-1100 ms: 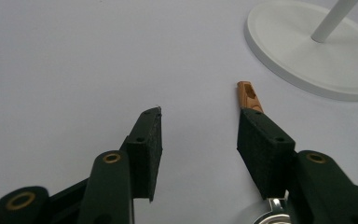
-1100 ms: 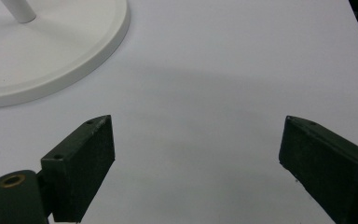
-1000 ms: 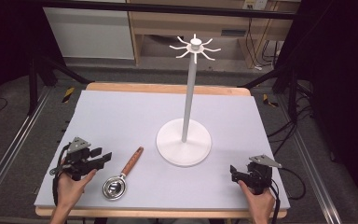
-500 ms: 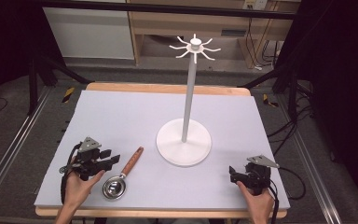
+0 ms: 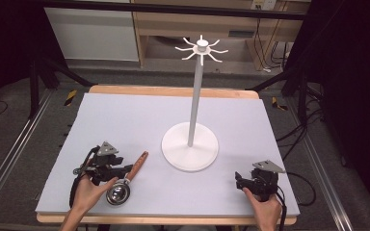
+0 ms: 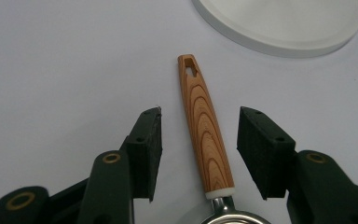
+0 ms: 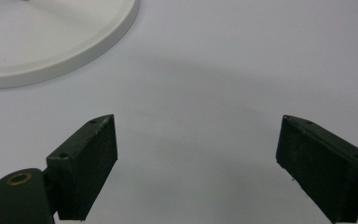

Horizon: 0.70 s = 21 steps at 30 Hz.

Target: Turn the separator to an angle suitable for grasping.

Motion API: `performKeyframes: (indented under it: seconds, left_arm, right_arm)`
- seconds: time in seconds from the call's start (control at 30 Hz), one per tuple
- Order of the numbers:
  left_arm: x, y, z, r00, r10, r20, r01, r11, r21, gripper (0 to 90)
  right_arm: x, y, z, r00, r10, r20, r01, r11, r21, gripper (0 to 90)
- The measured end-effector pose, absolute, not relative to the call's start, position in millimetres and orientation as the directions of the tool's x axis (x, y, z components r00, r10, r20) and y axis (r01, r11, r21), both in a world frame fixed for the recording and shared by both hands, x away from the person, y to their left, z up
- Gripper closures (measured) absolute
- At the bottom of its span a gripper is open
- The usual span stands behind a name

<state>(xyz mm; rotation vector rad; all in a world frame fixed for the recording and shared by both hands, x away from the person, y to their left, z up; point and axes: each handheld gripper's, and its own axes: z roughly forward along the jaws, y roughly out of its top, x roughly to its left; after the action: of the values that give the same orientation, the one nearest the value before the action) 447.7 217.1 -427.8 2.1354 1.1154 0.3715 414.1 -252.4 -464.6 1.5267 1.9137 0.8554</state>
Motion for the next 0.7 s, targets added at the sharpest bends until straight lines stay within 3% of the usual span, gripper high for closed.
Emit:
performKeyframes:
  seconds: [0.7]
  left_arm:
    - [452.5,195.1,-448.6,0.619,0.785,-0.019,0.650,-0.498,0.574,56.0]
  right_arm:
    - [413.8,-255.6,-466.1,-0.209,0.978,-0.016,0.639,0.149,0.755,13.1]
